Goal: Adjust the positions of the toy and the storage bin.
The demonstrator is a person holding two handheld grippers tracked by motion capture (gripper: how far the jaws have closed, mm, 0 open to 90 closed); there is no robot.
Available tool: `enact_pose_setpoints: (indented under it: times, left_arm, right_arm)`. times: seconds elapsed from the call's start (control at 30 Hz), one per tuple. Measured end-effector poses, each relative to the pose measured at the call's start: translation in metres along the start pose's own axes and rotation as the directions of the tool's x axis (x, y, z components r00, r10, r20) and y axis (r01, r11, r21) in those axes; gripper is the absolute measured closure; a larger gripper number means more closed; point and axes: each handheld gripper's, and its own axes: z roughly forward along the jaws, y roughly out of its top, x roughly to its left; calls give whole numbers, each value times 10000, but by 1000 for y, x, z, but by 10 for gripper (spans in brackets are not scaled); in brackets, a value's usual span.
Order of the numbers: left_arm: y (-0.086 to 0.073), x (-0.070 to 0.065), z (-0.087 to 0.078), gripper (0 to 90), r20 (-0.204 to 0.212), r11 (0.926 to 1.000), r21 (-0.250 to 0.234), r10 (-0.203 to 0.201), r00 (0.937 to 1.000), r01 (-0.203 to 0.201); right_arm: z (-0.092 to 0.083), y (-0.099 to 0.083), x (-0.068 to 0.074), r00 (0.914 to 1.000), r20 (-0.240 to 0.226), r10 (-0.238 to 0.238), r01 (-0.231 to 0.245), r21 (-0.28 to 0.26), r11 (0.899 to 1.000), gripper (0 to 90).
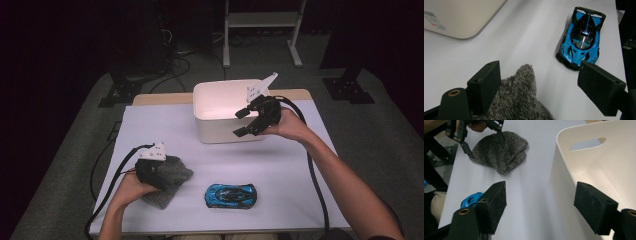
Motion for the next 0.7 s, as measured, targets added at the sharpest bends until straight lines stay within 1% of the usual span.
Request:
enact_pose_setpoints:
  times: [0.17,0.23,0.37,0.47,0.5,0.53,0.63,0.67,0.7]
  left_arm:
    - [0,0,-1,173,13,10000,-28,12,10000,-12]
    - [0,0,-2,173,17,10000,-54,36,10000,-36]
    - [1,-1,-4,173,-2,9999,-117,28,10000,-28]
    - [0,-1,-4,168,-19,9999,-163,-7,10000,7]
    - [0,-1,-4,167,-14,9999,-106,4,10000,-4]
    - [0,-1,-4,167,-3,10000,-96,-9,10000,9]
    - [-1,-1,-4,167,13,10000,-91,-27,10000,27]
    - [-1,-1,-4,167,17,9999,-104,-29,10000,29]
    - [-1,-1,-4,167,12,9999,-117,-22,10000,22]
  right_arm:
    - [-2,10,-9,9999,148,-61,60,89,9999,252]
    - [-1,13,-12,9997,203,-108,103,232,9997,254]
    - [6,19,-18,9993,225,-281,270,473,9985,264]
    - [11,22,-23,9994,211,-284,271,609,9978,265]
    - [13,22,-24,9995,203,-222,208,662,9976,268]
    - [15,22,-26,9995,200,-260,244,772,9967,275]
    - [21,23,-32,9991,329,-276,245,906,9956,286]
    - [22,22,-33,9988,337,-347,317,863,9958,295]
    - [23,21,-35,9988,372,-308,273,899,9956,301]
